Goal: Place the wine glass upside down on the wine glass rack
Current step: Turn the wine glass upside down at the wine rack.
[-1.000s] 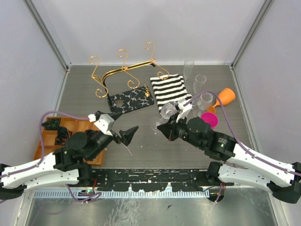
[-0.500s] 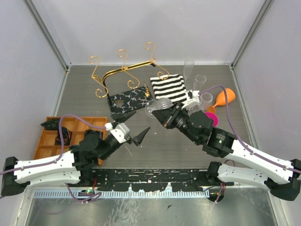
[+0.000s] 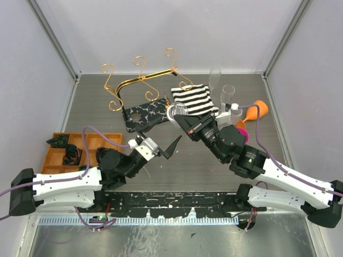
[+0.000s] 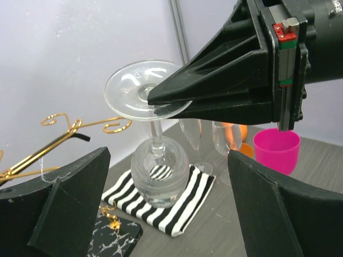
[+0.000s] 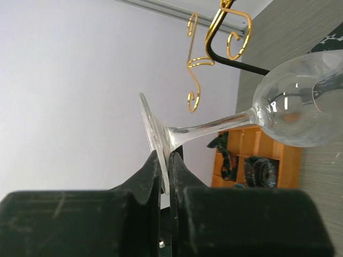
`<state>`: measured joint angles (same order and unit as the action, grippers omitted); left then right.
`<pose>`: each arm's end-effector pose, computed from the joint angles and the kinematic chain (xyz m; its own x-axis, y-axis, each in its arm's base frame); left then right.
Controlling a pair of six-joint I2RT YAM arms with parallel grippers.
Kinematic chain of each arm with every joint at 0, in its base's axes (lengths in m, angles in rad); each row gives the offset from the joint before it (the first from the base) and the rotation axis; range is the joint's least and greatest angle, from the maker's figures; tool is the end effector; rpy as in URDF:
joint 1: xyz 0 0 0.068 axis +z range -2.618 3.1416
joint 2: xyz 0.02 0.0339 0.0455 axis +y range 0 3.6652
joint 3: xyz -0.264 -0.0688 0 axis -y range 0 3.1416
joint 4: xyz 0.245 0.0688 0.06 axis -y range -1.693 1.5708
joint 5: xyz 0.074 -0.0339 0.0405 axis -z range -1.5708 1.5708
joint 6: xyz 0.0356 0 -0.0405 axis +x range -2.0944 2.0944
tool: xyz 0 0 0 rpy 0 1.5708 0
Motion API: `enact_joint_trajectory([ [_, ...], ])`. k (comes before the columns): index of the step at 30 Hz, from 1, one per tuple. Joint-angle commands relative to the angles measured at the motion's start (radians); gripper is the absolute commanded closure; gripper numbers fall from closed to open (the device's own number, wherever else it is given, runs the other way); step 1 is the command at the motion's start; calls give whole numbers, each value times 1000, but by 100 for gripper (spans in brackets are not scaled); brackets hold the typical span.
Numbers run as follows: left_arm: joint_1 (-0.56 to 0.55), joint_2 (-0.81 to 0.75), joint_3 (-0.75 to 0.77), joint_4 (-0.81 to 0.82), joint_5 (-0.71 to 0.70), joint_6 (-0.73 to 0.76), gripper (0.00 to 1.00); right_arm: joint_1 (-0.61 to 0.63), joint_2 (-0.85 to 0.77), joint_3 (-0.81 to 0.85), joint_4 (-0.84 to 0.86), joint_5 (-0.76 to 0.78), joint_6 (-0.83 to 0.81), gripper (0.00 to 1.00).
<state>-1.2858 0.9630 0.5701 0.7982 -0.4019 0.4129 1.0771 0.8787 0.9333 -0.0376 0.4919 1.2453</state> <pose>0.0743 -0.2040 0.3339 0.4154 -0.1043 -0.9036 0.6719 0.7048 0.2275 0.1088 0.1666 0.3918 -0.5208 0.7946 -0.3121 -0.1843 0.2524 0.9499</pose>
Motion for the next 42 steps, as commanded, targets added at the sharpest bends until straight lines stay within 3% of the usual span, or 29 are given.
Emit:
enact_joint_trajectory([
  [1,-3,38,55,143,-19,32,4,1,-41,43,123,23,124,99],
  [10,-3,133,80,256,-55,71,12,1,-85,-17,152,-63,257,99],
  [19,-3,171,112,230,-68,145,38,2,-91,-44,156,-125,311,99],
  [31,-3,238,102,309,-141,218,39,1,-120,-63,188,-127,313,99],
  [42,0,277,114,345,-153,240,56,1,-128,-71,190,-129,327,99],
])
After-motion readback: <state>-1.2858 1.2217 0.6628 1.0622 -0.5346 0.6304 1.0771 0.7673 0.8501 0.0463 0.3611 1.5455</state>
